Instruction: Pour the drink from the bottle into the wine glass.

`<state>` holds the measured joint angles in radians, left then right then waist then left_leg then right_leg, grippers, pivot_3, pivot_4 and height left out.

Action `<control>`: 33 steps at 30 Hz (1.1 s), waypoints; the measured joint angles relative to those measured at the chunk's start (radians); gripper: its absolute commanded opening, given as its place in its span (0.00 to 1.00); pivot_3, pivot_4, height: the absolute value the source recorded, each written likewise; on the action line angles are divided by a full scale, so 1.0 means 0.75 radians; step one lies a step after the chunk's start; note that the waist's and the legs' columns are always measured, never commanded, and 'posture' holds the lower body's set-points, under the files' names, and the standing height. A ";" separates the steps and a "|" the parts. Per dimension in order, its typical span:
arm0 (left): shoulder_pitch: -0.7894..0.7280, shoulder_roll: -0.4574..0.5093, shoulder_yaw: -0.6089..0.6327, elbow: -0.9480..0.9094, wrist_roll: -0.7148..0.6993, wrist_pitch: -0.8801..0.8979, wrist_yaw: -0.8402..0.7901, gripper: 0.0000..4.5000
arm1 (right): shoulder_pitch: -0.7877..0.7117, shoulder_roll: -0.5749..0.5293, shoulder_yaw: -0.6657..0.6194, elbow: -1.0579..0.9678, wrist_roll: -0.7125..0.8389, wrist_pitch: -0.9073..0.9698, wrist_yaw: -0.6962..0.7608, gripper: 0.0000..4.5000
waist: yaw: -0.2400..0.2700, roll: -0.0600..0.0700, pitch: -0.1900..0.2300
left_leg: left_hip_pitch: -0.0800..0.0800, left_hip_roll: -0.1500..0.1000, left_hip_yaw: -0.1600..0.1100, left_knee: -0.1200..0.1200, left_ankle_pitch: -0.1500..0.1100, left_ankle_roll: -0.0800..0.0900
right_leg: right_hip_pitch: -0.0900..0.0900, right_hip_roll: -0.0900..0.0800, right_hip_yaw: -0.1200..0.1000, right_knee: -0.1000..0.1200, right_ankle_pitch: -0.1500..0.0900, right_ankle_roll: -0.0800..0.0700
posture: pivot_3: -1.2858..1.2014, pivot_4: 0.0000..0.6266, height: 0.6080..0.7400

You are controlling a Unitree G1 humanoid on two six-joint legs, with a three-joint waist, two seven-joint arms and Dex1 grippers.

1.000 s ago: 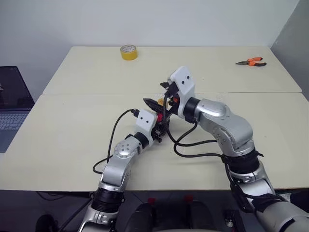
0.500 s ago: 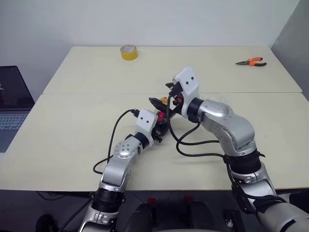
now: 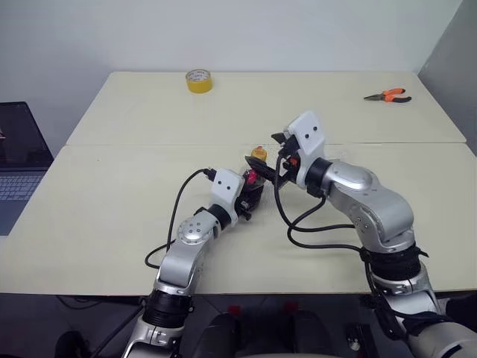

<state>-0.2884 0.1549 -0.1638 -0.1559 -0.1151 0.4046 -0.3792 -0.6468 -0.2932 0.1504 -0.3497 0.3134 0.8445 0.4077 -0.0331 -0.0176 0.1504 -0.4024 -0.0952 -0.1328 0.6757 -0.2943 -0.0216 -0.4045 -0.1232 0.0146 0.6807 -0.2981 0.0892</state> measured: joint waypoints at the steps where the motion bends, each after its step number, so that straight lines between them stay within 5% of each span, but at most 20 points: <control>1: 0.000 0.000 0.000 0.000 0.000 -0.001 -0.001 0.48 | 0.000 -0.007 -0.004 0.000 0.004 0.001 0.004 1.00 | 0.000 0.000 0.000 | 0.000 0.000 0.000 0.000 0.000 0.000 | 0.000 0.000 0.000 0.000 0.000 0.000 | 0.52 0.24 1.00; 8: 0.008 -0.007 0.005 0.008 -0.007 -0.029 -0.008 0.48 | 0.007 -0.029 -0.016 -0.001 0.024 -0.002 0.010 1.00 | 0.000 0.000 0.000 | 0.000 0.000 0.000 0.000 0.000 0.000 | 0.000 0.000 0.000 0.000 0.000 0.000 | 0.52 0.24 1.00; 17: 0.022 -0.017 0.015 0.008 -0.030 -0.049 -0.012 0.23 | 0.007 -0.029 -0.025 -0.003 0.047 0.007 0.011 1.00 | 0.000 0.000 0.000 | 0.000 0.000 0.000 0.000 0.000 0.000 | 0.000 0.000 0.000 0.000 0.000 0.000 | 0.52 0.24 1.00; 33: 0.022 -0.002 0.005 0.050 0.028 -0.263 -0.010 0.17 | -0.097 0.101 -0.069 -0.024 0.137 0.136 -0.060 1.00 | 0.001 0.000 0.000 | 0.000 0.000 0.000 0.000 0.000 0.000 | 0.000 0.000 0.000 0.000 0.000 0.000 | 0.52 0.24 1.00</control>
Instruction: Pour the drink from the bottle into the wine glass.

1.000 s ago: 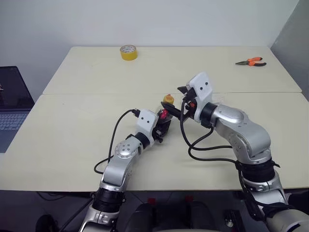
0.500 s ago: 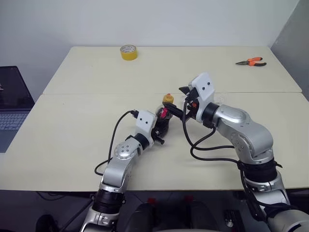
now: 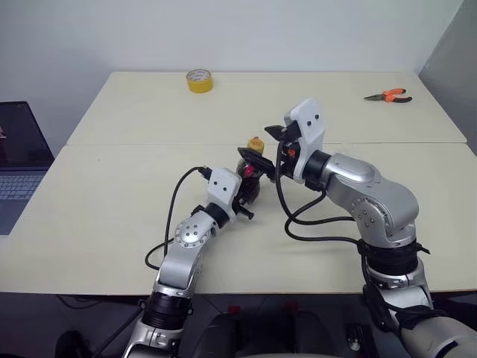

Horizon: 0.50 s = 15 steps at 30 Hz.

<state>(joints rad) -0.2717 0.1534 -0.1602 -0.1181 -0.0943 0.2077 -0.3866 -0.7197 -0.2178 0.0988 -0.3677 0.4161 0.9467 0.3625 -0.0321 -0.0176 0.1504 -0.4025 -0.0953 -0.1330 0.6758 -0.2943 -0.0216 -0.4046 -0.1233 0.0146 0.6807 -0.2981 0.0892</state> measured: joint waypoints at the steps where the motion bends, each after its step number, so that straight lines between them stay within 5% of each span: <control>1: 0.000 -0.001 -0.001 0.007 0.001 -0.008 0.000 0.17 | -0.009 0.008 0.000 0.003 -0.001 0.001 -0.008 1.00 | -0.001 0.000 0.000 | 0.000 0.000 0.000 0.000 0.000 0.000 | 0.000 0.000 0.000 0.000 0.000 0.000 | 0.52 0.24 1.00; 15: 0.000 -0.009 -0.004 0.019 0.001 -0.114 -0.024 0.17 | -0.042 0.036 -0.011 0.080 0.000 0.000 -0.057 1.00 | -0.001 0.000 0.000 | 0.000 0.000 0.000 0.000 0.000 0.000 | 0.000 0.000 0.000 0.000 0.000 0.000 | 0.52 0.24 1.00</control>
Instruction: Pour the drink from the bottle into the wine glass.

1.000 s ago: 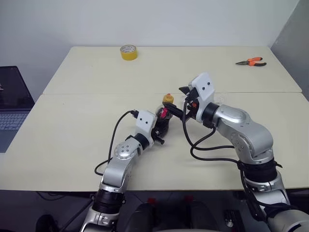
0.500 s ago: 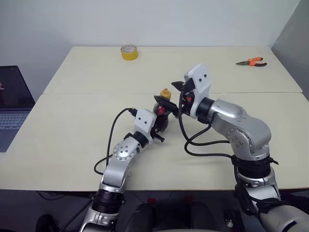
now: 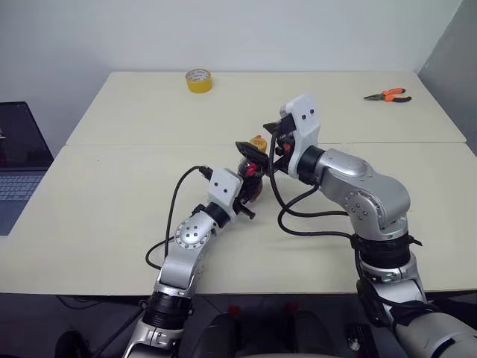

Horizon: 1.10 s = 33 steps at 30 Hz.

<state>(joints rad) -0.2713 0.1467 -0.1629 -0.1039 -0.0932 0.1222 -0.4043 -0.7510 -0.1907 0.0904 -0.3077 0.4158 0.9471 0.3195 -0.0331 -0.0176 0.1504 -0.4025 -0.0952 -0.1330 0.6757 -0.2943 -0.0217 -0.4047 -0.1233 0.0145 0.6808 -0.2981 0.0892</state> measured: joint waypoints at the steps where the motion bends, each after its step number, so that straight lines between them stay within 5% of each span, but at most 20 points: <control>1: 0.000 -0.003 0.000 0.004 0.000 -0.004 0.000 0.17 | 0.001 -0.003 -0.001 0.000 0.001 -0.001 0.003 1.00 | 0.000 0.000 0.000 | 0.000 0.000 0.000 0.000 0.000 0.000 | 0.000 0.000 0.000 0.000 0.000 0.000 | 0.52 0.24 1.00; 13: 0.000 -0.020 -0.009 0.049 0.000 -0.070 -0.017 0.16 | 0.077 -0.055 -0.049 -0.053 0.078 -0.016 0.042 1.00 | 0.000 0.000 0.000 | 0.000 0.000 0.000 0.000 0.000 0.000 | 0.000 0.000 0.000 0.000 0.000 0.000 | 0.52 0.24 1.00; 24: -0.004 -0.018 0.022 0.050 -0.001 -0.091 -0.004 0.16 | 0.138 -0.061 -0.261 -0.122 0.345 0.039 0.074 1.00 | 0.001 0.000 0.000 | 0.000 0.000 0.000 0.000 0.000 0.000 | 0.000 0.000 0.000 0.000 0.000 0.000 | 0.52 0.24 1.00; 33: -0.002 -0.016 0.032 0.052 -0.001 -0.092 0.000 0.16 | 0.146 -0.107 -0.194 -0.178 0.402 0.028 0.115 1.00 | 0.000 0.000 0.000 | 0.000 0.000 0.000 0.000 0.000 0.000 | 0.000 0.000 0.000 0.000 0.000 0.000 | 0.52 0.24 1.00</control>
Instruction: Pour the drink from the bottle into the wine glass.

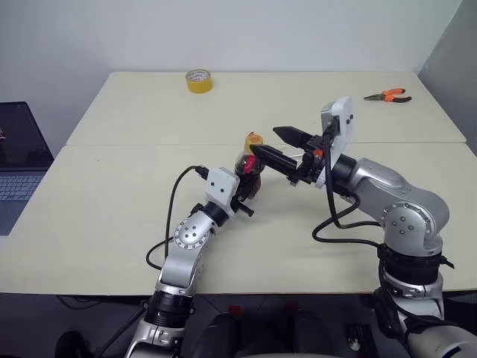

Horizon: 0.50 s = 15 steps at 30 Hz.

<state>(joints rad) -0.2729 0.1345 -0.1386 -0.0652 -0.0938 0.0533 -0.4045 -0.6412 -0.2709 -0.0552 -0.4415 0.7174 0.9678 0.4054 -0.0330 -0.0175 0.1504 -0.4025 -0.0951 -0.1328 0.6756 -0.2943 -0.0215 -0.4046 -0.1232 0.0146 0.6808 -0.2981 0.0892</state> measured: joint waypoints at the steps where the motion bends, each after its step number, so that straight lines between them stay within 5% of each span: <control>1: 0.000 0.000 0.000 0.000 0.000 0.000 0.000 0.16 | -0.017 0.002 0.020 0.004 -0.024 -0.007 -0.016 1.00 | 0.000 0.000 0.000 | 0.000 0.000 0.000 0.000 0.000 0.000 | 0.000 0.000 0.000 0.000 0.000 0.000 | 0.52 0.24 1.00; 15: 0.001 -0.001 -0.001 0.002 0.002 -0.007 0.001 0.16 | -0.131 0.083 0.211 0.200 -0.273 -0.126 -0.082 1.00 | -0.001 0.000 0.000 | 0.000 0.000 0.000 0.000 0.000 0.000 | 0.000 0.000 0.000 0.000 0.000 0.000 | 0.52 0.24 1.00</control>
<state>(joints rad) -0.2719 0.1337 -0.1395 -0.0638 -0.0923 0.0481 -0.4039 -0.7392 -0.2089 0.1033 -0.2912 0.5123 0.8729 0.3441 -0.0338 -0.0176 0.1504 -0.4024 -0.0951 -0.1332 0.6757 -0.2943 -0.0216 -0.4046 -0.1232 0.0144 0.6808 -0.2981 0.0892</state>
